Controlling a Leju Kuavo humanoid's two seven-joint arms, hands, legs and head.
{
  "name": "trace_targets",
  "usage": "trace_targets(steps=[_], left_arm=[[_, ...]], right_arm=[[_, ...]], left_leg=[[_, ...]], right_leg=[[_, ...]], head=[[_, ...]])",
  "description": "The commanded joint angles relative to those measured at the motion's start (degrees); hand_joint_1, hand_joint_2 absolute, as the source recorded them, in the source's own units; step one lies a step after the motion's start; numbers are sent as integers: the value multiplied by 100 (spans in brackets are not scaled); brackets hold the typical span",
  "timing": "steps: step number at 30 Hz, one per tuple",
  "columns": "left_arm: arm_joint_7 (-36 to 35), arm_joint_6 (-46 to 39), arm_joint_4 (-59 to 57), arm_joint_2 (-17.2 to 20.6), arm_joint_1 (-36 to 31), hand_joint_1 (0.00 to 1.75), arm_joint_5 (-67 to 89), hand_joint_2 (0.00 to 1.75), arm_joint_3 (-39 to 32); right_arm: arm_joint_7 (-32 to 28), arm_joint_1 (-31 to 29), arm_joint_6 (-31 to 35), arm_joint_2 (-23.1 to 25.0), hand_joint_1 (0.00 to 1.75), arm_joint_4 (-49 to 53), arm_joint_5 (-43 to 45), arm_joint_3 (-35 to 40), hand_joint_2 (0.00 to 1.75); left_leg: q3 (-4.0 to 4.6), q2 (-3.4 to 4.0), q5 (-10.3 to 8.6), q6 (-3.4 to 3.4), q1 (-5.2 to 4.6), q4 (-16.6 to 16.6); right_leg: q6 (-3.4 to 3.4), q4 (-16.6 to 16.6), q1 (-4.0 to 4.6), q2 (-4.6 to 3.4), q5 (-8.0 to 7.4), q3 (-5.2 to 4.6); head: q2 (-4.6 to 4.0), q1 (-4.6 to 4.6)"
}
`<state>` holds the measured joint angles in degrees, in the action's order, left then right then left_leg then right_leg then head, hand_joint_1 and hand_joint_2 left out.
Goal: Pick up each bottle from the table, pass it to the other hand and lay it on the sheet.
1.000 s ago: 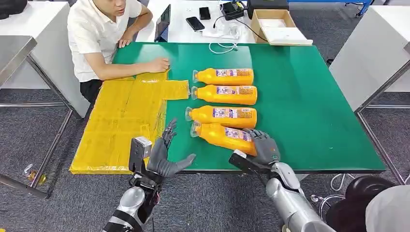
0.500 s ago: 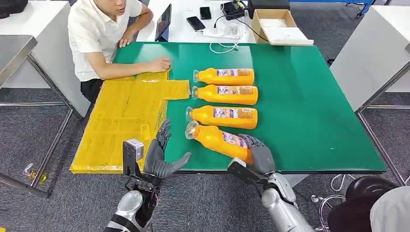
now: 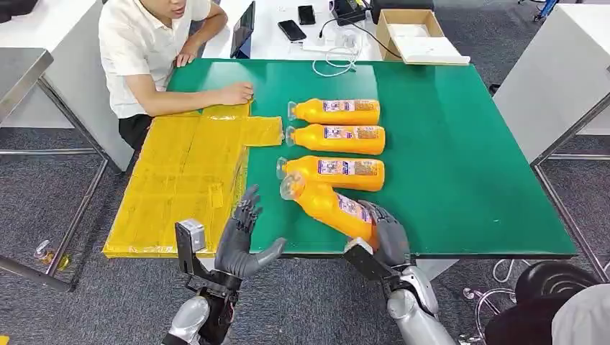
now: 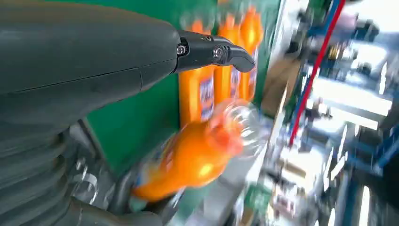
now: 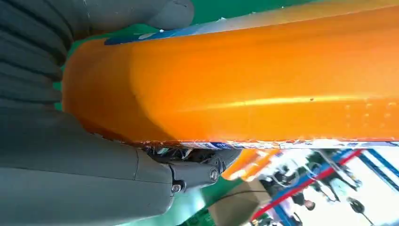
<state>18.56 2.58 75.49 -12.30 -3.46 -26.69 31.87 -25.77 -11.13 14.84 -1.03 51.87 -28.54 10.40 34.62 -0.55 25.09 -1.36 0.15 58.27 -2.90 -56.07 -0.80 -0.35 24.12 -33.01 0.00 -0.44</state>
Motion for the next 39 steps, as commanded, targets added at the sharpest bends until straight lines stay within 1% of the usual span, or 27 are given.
trace_targets(steps=[1, 2, 3, 4, 6, 14, 17, 20, 21, 23, 24, 25, 27, 29, 30, 31, 32, 35, 36, 37, 38, 39], left_arm=[[-48, -103, 30, 366, 58, 0, -285, 175, 243], [-102, -60, 55, 383, 63, 0, -347, 175, 271], [-93, 90, 86, 410, 75, 0, -417, 175, 318], [-94, 176, 110, 443, 73, 0, -397, 175, 391], [-215, 300, 57, 433, 68, 0, -518, 175, 458], [-223, 319, -15, 420, 25, 0, -553, 175, 469], [-120, 168, 1, 351, -13, 0, -575, 175, 364], [40, -2, 57, 285, -142, 0, -465, 175, 329], [42, -6, 67, 263, -192, 0, -466, 175, 339], [42, -13, 46, 223, -269, 0, -524, 175, 373], [-303, 298, -10, 187, -280, 0, -1002, 175, 386], [-426, 434, -31, 188, -286, 0, -1240, 175, 348], [-359, 430, -22, 201, -286, 0, -1201, 175, 370], [-304, 455, -1, 220, -320, 0, -1179, 175, 412], [-111, 295, 12, 225, -360, 0, -962, 175, 422], [-88, 246, -11, 199, -415, 0, -924, 175, 432], [-317, 307, -103, 143, -463, 0, -1216, 175, 360], [-255, 219, -159, 103, -570, 0, -1229, 175, 308], [-221, 186, -136, 94, -610, 0, -1179, 175, 316], [-274, 211, -128, 100, -633, 0, -1220, 175, 347], [-476, 329, -108, 106, -642, 0, -1456, 175, 381], [-496, 354, -88, 122, -634, 0, -1477, 175, 418]], right_arm=[[36, 231, 11, 243, 175, 867, 187, 626, 175], [70, 258, -4, 213, 175, 901, 224, 715, 175], [60, 244, -10, 213, 175, 890, 248, 780, 175], [43, 209, 5, 207, 175, 850, 239, 847, 175], [19, 86, 32, 249, 175, 729, 279, 905, 175], [-10, 14, 55, 267, 175, 627, 305, 929, 175], [-58, 38, 6, 388, 175, 690, 262, 1170, 175], [-33, 110, -17, 490, 175, 799, 255, 1435, 175], [-27, 111, -35, 540, 175, 791, 250, 1534, 175], [-25, 23, -116, 569, 175, 710, 297, 1797, 175], [-29, -46, -143, 575, 175, 647, 320, 1895, 175], [-15, -122, -162, 598, 175, 570, 326, 1954, 175], [3, -228, -187, 649, 175, 501, 331, 2003, 175], [2, -315, -232, 668, 175, 365, 347, 2052, 175], [-3, -365, -259, 695, 175, 270, 361, 2113, 175], [-3, -391, -276, 727, 175, 217, 370, 2158, 175], [-41, -444, -341, 761, 175, 130, 364, 2301, 175], [-58, -513, -392, 840, 175, 59, 330, 2507, 175], [-36, -540, -368, 862, 175, 42, 270, 2565, 175], [-17, -593, -400, 871, 175, -20, 277, 2630, 175], [9, -678, -430, 899, 175, -125, 338, 2686, 175], [15, -720, -426, 905, 175, -158, 353, 2701, 175]], left_leg=[[-13, 13, 6, 8, 1, -6], [-5, 5, 3, 6, 1, -4], [-17, 10, 8, 10, 2, -6], [-2, 2, 3, 6, 2, -3], [-9, 14, 8, 8, 2, -5], [4, 7, 2, 5, 0, -5], [-9, 13, 7, 9, -1, -6], [10, 8, 3, 6, 2, -1], [-2, 13, 7, 11, 3, -1], [9, 4, 1, 7, 4, -1], [-1, 6, 6, 10, 5, -1], [5, 7, 3, 7, 5, -1], [0, 20, 5, 7, 3, -1], [11, 9, 0, 4, 3, -2], [-4, 17, 5, 8, 2, -2], [4, 12, 2, 6, 3, -1], [9, 3, -1, 5, 2, -2], [8, 7, 0, 5, 2, -3], [-4, 12, 2, 9, 4, -5], [6, 6, 0, 6, 4, -2], [8, 7, -1, 7, 4, -1], [0, 9, 0, 9, 3, -3]], right_leg=[[11, 1, 2, -7, 5, 5], [9, 1, 2, -1, 3, -2], [15, 0, 4, -4, 9, 8], [8, 0, 2, -1, 4, -4], [12, 1, 3, -11, 5, -1], [8, 1, 0, -6, 2, -9], [15, 0, 0, -9, 6, 1], [8, -2, 2, -6, 2, -14], [15, -5, 4, -8, 7, -5], [9, -2, 4, -2, 2, -16], [14, -3, 6, -1, 7, -6], [9, -2, 5, -4, 2, -13], [10, -5, 3, -15, 2, -12], [5, -3, 2, -8, -1, -18], [12, -5, 2, -12, 4, -6], [9, -5, 2, -8, 2, -12], [7, -3, 1, -2, 1, -14], [7, -2, 1, -6, 0, -13], [13, -1, 3, -8, 2, -3], [10, -2, 4, -4, 1, -11], [9, -3, 3, -5, 1, -13], [12, -4, 3, -5, 3, -8]], head=[[0, 0], [0, 0], [0, 0], [0, -2], [0, -2], [0, 0], [0, 0], [0, 0], [0, 0], [0, 0], [0, 0], [0, 0], [0, 0], [0, 0], [0, 0], [0, 0], [0, 2], [0, 2], [0, 2], [0, 0], [0, 0], [0, 0]])
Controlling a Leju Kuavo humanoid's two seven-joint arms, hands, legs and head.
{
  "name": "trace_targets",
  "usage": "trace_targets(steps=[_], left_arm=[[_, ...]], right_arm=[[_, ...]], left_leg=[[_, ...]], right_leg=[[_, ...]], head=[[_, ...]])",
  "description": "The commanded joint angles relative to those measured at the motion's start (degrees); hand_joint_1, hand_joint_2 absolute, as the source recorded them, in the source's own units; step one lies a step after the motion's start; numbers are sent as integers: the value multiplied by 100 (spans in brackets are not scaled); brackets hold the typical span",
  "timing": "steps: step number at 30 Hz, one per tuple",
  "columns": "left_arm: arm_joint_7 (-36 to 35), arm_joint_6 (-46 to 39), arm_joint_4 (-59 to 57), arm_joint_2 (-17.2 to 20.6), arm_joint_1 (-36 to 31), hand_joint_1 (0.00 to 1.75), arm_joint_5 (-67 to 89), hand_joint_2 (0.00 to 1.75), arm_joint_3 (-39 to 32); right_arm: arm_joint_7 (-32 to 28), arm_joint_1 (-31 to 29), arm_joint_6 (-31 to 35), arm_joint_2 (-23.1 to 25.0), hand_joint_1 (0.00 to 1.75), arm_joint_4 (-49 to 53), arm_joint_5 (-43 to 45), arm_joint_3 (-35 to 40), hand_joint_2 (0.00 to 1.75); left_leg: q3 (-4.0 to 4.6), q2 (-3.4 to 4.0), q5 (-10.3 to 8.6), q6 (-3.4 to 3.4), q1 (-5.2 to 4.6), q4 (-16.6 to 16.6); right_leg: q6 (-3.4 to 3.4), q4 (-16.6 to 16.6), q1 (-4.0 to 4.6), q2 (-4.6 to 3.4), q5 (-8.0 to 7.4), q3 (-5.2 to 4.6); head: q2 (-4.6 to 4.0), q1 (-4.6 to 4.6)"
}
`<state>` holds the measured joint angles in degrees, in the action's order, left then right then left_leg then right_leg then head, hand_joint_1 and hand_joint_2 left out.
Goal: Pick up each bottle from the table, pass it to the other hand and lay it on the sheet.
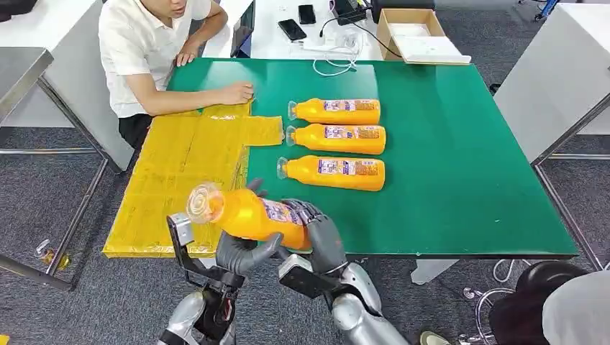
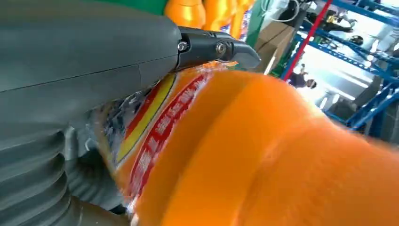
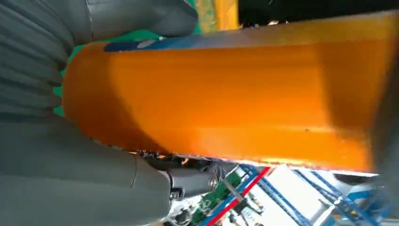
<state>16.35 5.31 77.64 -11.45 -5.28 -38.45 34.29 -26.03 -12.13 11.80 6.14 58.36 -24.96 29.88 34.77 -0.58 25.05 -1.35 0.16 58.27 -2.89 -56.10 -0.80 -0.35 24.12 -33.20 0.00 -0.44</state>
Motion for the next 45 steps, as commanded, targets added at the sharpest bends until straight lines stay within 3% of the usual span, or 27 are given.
trace_targets(steps=[1, 8, 9, 10, 16, 17, 18, 20, 25, 26, 34, 38, 41, 45], left_arm=[[-298, 221, -275, 68, -445, 0, -409, 175, 212], [-137, 183, -250, 93, -482, 0, -225, 175, 264], [-140, 66, -333, 65, -532, 49, -192, 175, 230], [-38, -83, -299, -18, -481, 175, -117, 175, 148], [-29, -383, -277, -119, -547, 175, 1, 175, -67], [0, -405, -261, -116, -565, 175, 49, 175, -96], [0, -414, -247, -126, -558, 175, 43, 175, -141], [26, -464, -198, -160, -542, 175, 34, 175, -256], [86, -680, 10, -205, -583, 175, 91, 175, -360], [88, -681, 22, -204, -598, 175, 90, 175, -361], [412, -1364, -111, 89, -810, 175, 1012, 175, -335], [424, -1324, -197, 123, -837, 175, 1013, 175, -415], [-56, -1427, -628, 485, -1070, 175, 1441, 175, -348], [485, -2542, -1046, 813, -1436, 175, 3258, 175, -861]], right_arm=[[56, -699, -125, 208, 175, -903, 19, 778, 175], [61, -823, -95, 248, 175, -1028, 28, 796, 175], [62, -832, -91, 256, 175, -1069, 19, 830, 175], [71, -825, -119, 270, 175, -1095, 21, 869, 175], [9, -806, -256, 386, 175, -1290, 101, 1039, 175], [-20, -798, -287, 394, 159, -1297, 130, 1069, 175], [-53, -788, -338, 397, 134, -1297, 166, 1098, 175], [-104, -738, -412, 423, 2, -1256, 287, 1117, 175], [-225, -582, -590, 476, 0, -1015, 532, 1213, 175], [-244, -578, -556, 483, 0, -997, 539, 1219, 0], [-553, -323, -71, 428, 0, -764, 637, 1105, 0], [-559, -259, -72, 380, 0, -659, 640, 1125, 0], [-684, -72, 266, 335, 0, -407, 577, 982, 0], [-870, 314, 1028, 274, 0, 223, 501, 489, 0]], left_leg=[[-11, 9, 3, 6, 2, -2], [-22, 12, 7, 7, 1, -3], [-19, 6, 5, 7, 4, -2], [-8, 0, 1, 4, 1, -2], [-21, 1, 6, 10, 4, -1], [-6, 1, 1, 5, 3, -1], [-18, 3, 6, 8, 3, -1], [-24, 8, 8, 10, 5, -2], [-20, 1, 9, 9, 6, 2], [-9, 2, 5, 6, 6, 2], [-9, -4, 1, 6, 5, -2], [-17, -16, 0, 8, 4, -7], [-20, 0, 2, 9, 3, -6], [-17, -14, -3, 9, 4, -11]], right_leg=[[9, 0, 3, -4, 2, 7], [12, -2, 2, -3, 7, 18], [11, 0, 5, 3, 6, 18], [7, -1, 1, 3, 3, 7], [14, -1, 6, 8, 9, 21], [7, 1, 4, 3, 2, 6], [12, -2, 4, 4, 8, 16], [14, -1, 6, 1, 9, 21], [14, -3, 7, 7, 12, 19], [9, -2, 7, 5, 6, 8], [9, 1, 5, 12, 5, 7], [13, 5, 5, 23, 9, 18], [12, 3, 4, 13, 7, 16], [11, 6, 4, 18, 5, 14]], head=[[0, 0], [0, 0], [0, 0], [0, 0], [0, 0], [0, 2], [0, 0], [0, 2], [0, 0], [0, 2], [0, 0], [0, 2], [0, 2], [0, 2]])
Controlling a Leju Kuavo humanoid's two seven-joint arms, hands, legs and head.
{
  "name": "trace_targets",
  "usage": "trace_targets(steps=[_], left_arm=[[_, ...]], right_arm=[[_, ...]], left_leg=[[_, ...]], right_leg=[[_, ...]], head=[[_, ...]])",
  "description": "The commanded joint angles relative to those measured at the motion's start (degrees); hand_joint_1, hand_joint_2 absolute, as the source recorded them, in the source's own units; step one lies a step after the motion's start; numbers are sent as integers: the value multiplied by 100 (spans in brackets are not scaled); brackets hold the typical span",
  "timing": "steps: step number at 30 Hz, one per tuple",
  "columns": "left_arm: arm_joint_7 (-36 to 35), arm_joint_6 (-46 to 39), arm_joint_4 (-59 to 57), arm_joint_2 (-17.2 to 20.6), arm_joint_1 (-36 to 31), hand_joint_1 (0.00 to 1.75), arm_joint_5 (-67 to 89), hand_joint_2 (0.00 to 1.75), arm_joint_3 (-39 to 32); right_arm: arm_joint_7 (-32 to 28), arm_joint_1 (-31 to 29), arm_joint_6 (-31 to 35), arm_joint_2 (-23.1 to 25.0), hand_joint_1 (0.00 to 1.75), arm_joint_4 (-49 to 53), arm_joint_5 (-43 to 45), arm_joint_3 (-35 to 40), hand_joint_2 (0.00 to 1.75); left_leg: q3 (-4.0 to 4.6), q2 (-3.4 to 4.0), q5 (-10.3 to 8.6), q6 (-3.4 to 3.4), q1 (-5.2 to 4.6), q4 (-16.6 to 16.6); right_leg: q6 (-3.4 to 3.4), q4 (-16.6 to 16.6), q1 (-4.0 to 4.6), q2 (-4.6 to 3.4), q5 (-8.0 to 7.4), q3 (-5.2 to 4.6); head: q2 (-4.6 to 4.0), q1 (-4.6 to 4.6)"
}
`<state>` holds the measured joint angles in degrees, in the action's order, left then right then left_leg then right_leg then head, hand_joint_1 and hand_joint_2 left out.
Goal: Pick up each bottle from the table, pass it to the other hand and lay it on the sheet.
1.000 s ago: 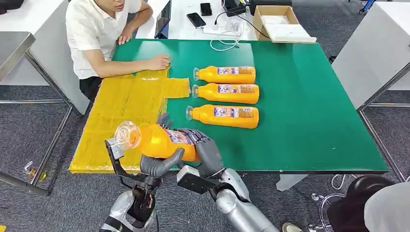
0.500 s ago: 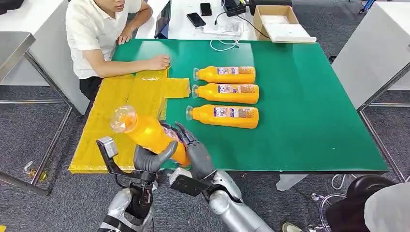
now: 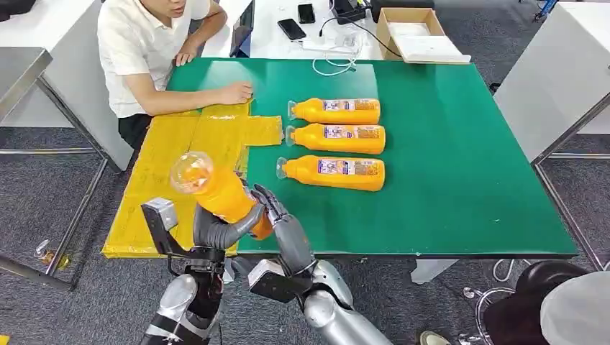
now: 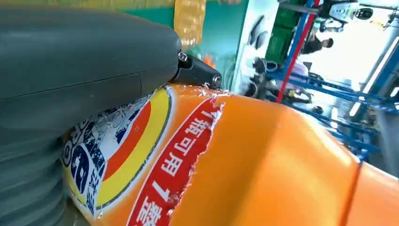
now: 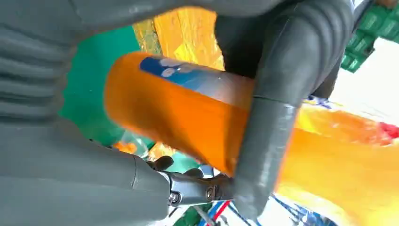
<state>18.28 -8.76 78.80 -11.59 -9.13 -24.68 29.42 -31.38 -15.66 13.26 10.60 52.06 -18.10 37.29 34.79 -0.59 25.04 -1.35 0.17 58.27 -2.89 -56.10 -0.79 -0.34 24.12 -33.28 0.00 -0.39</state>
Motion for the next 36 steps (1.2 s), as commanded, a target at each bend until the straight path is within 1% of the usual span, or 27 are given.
trace_targets(steps=[1, 2, 3, 4, 7, 9, 12, 13, 14, 15, 16, 17, 19, 20, 21, 23, 25, 26, 28, 36], left_arm=[[238, -1351, -1262, 862, -1157, 175, 2276, 175, -524], [121, -1394, -1405, 884, -1295, 175, 2590, 175, -759], [122, -1294, -1447, 861, -1323, 175, 2656, 175, -886], [122, -1248, -1470, 851, -1338, 175, 2678, 175, -938], [130, -1226, -1457, 796, -1307, 175, 2727, 175, -943], [131, -1235, -1448, 773, -1284, 175, 2756, 175, -920], [131, -1235, -1448, 773, -1284, 175, 2756, 175, -920], [-92, -1224, -1516, 790, -1343, 175, 2756, 175, -991], [-178, -1219, -1698, 869, -1514, 175, 2781, 175, -1084], [-225, -1175, -1874, 942, -1671, 175, 2832, 175, -1154], [-287, -1279, -2086, 1044, -1849, 175, 3094, 175, -1161], [-263, -1642, -2370, 1132, -2066, 175, 3644, 175, -1166], [-353, -1436, -2724, 1178, -2319, 175, 3923, 175, -1327], [-397, -1507, -2911, 1201, -2432, 175, 4241, 175, -1342], [-568, -1430, -3233, 1251, -2611, 175, 4666, 175, -1237], [-750, -1071, -3669, 1224, -2825, 175, 4972, 175, -1116], [-950, -803, -4297, 1135, -3093, 175, 5506, 175, -817], [-1050, -609, -4696, 1038, -3236, 175, 5757, 175, -692], [-1201, -455, -5186, 903, -3392, 175, 6094, 175, -514], [-1203, -486, -5252, 876, -3403, 175, 6122, 175, -508]], right_arm=[[-369, 733, 1097, -167, 0, 973, -251, -375, 0], [-405, 823, 1286, -155, 0, 1122, -269, -549, 0], [-403, 843, 1256, -163, 0, 1168, -276, -583, 0], [-401, 853, 1246, -164, 0, 1193, -283, -596, 0], [-401, 849, 1244, -151, 0, 1165, -299, -599, 0], [-403, 846, 1252, -139, 0, 1147, -307, -596, 0], [-403, 846, 1252, -139, 0, 1147, -307, -596, 0], [-525, 884, 1614, -90, 0, 1164, -428, -722, 0], [-795, 972, 1909, -63, 0, 1309, -339, -873, 0], [-862, 1034, 1972, -76, 0, 1453, -252, -932, 0], [-862, 1111, 2053, -104, 0, 1628, -209, -973, 0], [-862, 1170, 2231, -119, 0, 1731, -253, -1003, 0], [-862, 1236, 2052, -54, 0, 1681, -22, -1157, 0], [-862, 1243, 2018, -42, 0, 1579, -33, -1174, 0], [-862, 1263, 1914, -43, 0, 1524, 17, -1172, 0], [-862, 1288, 1771, -50, 0, 1486, 180, -1133, 0], [-862, 1264, 1743, -45, 0, 1400, 231, -1086, 0], [-862, 1249, 1744, -49, 0, 1392, 238, -1036, 0], [-862, 1234, 1736, -58, 0, 1414, 275, -976, 0], [-862, 1243, 1738, -62, 0, 1423, 274, -975, 0]], left_leg=[[-29, -6, 0, 12, 4, -12], [-20, 0, 0, 10, 3, -8], [-8, 1, -1, 7, 4, -4], [-16, 1, 1, 11, 4, -5], [-9, 7, -1, 5, 3, -5], [-16, -2, 1, 6, 6, -4], [-18, 10, 4, 7, 7, -3], [-12, 6, 0, 6, 3, -4], [-8, 4, -1, 6, 2, -3], [-17, 2, 2, 10, 4, -3], [-6, -1, -3, 9, 4, -2], [-4, -7, -4, 9, 3, -1], [-5, -6, -4, 11, 3, 0], [-14, -2, -1, 15, 6, 0], [-11, 3, -3, 13, 7, -1], [-22, -4, -4, 14, 7, -5], [-10, -10, -9, 13, 7, -2], [-21, -9, -7, 17, 8, -3], [-13, -9, -10, 15, 7, -2], [-15, 2, -4, 19, 7, 1]], right_leg=[[17, 5, 6, 14, 6, 31], [14, 1, 4, 9, 4, 20], [10, -2, 4, 7, 2, 10], [15, -3, 4, 10, 6, 18], [9, -2, 1, 5, 1, 7], [10, -2, 4, 11, 5, 19], [10, -1, 5, -1, 4, 20], [8, -2, 1, 3, 3, 15], [8, -3, 0, 3, 2, 11], [14, -4, 4, 9, 7, 21], [11, -4, 3, 9, 3, 10], [11, -5, 3, 13, 3, 9], [14, -9, 3, 11, 3, 9], [19, -10, 6, 11, 6, 17], [16, -7, 7, 7, 2, 13], [20, -6, 7, 17, 5, 23], [10, -7, 5, 15, 2, 14], [15, -9, 6, 17, 6, 25], [9, -10, 4, 15, 3, 17], [14, -12, 6, 8, 7, 17]], head=[[0, -4], [0, -2], [0, -2], [0, 0], [0, -4], [0, 0], [0, -2], [0, -2], [0, -2], [0, 0], [0, -4], [0, 0], [0, -2], [0, -2], [0, -2], [0, -2], [0, -2], [0, -2], [0, -2], [0, -2]])
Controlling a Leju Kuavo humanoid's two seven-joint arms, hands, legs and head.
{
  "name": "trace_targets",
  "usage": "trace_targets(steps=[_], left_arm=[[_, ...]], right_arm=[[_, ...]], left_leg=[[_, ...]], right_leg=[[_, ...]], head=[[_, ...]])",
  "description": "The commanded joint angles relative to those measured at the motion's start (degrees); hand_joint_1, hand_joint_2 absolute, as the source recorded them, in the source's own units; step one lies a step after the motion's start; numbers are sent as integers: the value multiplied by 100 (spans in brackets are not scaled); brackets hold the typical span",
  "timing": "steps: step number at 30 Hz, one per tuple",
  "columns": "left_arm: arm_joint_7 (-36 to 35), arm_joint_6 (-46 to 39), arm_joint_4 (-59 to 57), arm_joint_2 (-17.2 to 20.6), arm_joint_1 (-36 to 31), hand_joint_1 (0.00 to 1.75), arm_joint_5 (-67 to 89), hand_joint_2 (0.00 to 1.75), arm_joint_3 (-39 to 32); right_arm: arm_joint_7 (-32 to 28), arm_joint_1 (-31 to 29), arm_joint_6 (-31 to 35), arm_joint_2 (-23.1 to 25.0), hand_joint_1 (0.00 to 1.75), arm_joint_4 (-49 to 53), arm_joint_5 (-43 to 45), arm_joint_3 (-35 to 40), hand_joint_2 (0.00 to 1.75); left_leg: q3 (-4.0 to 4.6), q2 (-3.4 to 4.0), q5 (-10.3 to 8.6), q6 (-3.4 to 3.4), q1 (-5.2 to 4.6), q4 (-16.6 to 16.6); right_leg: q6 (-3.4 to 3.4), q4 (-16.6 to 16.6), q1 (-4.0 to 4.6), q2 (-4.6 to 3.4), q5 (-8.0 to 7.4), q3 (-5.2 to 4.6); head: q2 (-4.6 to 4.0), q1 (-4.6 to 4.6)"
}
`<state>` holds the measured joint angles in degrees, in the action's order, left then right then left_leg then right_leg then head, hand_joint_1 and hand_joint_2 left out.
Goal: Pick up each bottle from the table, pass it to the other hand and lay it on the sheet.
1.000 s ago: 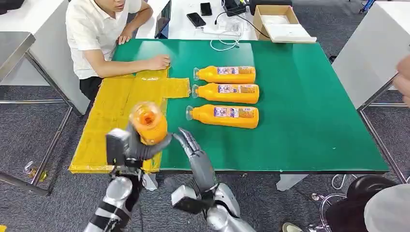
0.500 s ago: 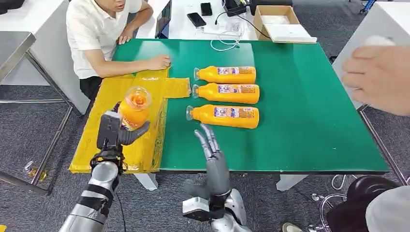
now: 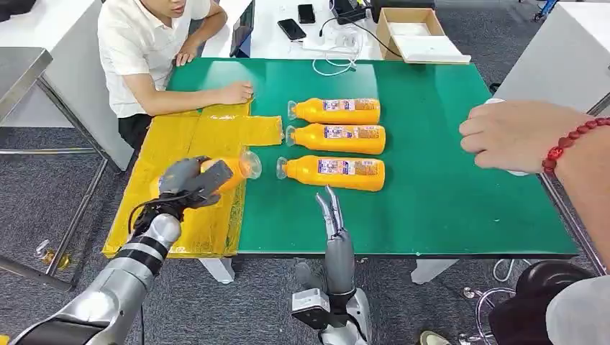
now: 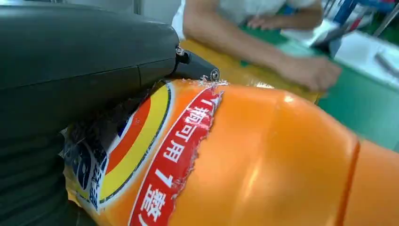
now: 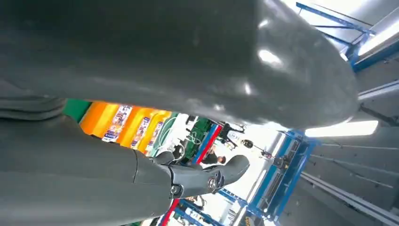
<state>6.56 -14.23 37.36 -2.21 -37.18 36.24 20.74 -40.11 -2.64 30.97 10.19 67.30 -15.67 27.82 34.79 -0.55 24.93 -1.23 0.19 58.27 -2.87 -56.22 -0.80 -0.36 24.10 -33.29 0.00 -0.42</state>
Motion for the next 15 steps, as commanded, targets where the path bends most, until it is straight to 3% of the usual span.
trace_targets(steps=[1, 7, 11, 12, 15], left_arm=[[-31, 60, -1108, -62, -598, 175, 30, 175, 360], [-31, 60, -1108, -62, -598, 175, 30, 175, 360], [-424, 324, -1534, -101, -739, 175, 445, 175, 602], [-532, 444, -1693, -101, -781, 175, 385, 175, 498], [-816, 553, -2002, -25, -904, 175, 582, 175, 548]], right_arm=[[11, -59, -33, -20, 0, -101, 31, -29, 0], [11, -59, -33, -20, 0, -101, 31, -29, 0], [11, -97, -181, -21, 0, -183, 55, -13, 0], [11, -121, -207, -29, 0, -208, 9, 39, 175], [11, -142, -379, -9, 0, -289, 52, 134, 175]], left_leg=[[-8, -6, 2, 4, 1, -2], [-15, -2, 3, 7, 4, 1], [-14, -1, 2, 5, 4, -1], [-15, -1, 2, 4, 3, -2], [-19, 6, 2, 4, 2, -3]], right_leg=[[7, 0, 2, 9, 5, 10], [11, -2, 6, 8, 5, 15], [8, -3, 4, 6, 3, 12], [6, -3, 3, 5, 3, 13], [6, -3, 3, -2, 1, 17]], head=[[0, 0], [0, 0], [0, 0], [0, 0], [0, 0]])
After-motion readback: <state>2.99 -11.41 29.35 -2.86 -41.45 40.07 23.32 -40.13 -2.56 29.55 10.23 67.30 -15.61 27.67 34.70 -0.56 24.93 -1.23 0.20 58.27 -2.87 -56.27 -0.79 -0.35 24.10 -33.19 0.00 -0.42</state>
